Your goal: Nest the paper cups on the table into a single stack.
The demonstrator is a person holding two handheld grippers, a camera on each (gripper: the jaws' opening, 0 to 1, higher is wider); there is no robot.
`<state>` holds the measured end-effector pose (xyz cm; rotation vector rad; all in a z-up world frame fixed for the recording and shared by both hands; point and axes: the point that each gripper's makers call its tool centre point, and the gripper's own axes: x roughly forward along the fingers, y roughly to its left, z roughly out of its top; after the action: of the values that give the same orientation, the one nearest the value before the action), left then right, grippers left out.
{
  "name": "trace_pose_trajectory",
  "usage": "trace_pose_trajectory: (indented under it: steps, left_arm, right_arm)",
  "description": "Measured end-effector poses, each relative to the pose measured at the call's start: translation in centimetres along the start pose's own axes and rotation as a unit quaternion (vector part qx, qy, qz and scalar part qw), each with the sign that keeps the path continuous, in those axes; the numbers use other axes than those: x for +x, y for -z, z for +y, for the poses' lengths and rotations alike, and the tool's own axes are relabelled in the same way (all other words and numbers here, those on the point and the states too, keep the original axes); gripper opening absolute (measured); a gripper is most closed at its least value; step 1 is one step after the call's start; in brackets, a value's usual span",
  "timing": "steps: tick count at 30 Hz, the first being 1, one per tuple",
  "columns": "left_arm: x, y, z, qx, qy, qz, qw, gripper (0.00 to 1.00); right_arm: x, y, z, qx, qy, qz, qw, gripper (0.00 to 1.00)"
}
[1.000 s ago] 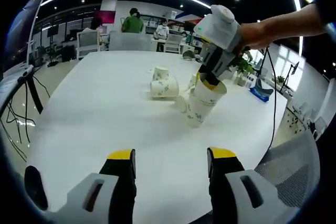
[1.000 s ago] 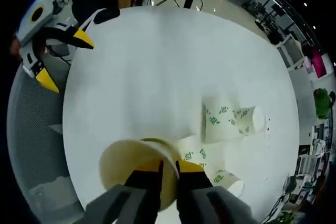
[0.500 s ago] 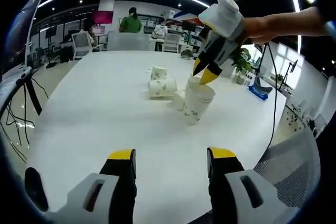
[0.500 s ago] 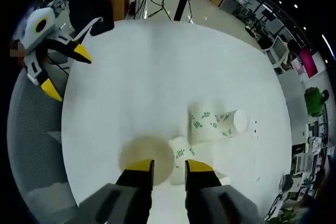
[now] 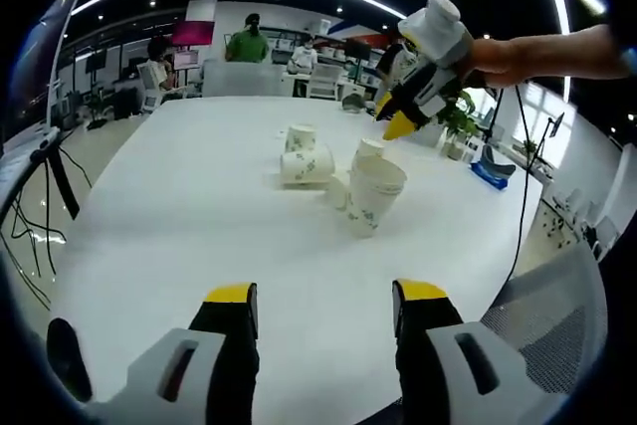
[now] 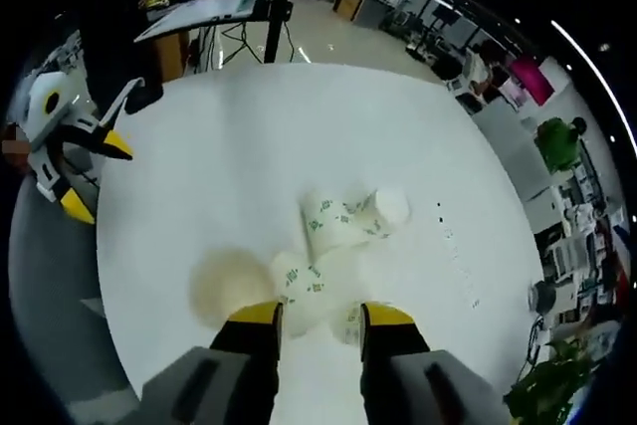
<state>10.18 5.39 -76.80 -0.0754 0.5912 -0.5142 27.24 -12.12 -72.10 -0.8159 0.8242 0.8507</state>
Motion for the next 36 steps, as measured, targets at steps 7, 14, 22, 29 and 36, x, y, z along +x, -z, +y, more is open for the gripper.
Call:
trace_pose_trajectory:
  steps: [7,14,22,29,36]
  left_arm:
    - [-0.1,-0.1,-0.1,0.000,0.000,0.000,1.0000,0.53]
    - [-0.2,-0.1,-0.2,-0.001,0.000,0.001,1.0000,0.53]
    - [-0.2,0.0,-0.1,-0.002,-0.001,0.003,1.0000,0.53]
    - [0.1,0.6,0.3,-0.004,-0.004,0.010,0.9999,0.53]
    - [0.1,0.7,0.4,-0.005,-0.008,0.014,0.9999,0.53]
  right_arm:
    - [-1.1,2.0,-2.7,0.062,0.050,-0.030,0.9964,0.38]
    - [-0.9,4.2,-3.9,0.124,0.071,-0.039,0.9890,0.44]
    - [2.0,6.2,-4.5,0.212,0.083,-0.049,0.9725,0.48]
    - [2.5,5.8,-5.1,0.317,0.107,-0.086,0.9386,0.48]
    - [3.5,5.5,-5.3,0.352,0.101,-0.093,0.9259,0.47]
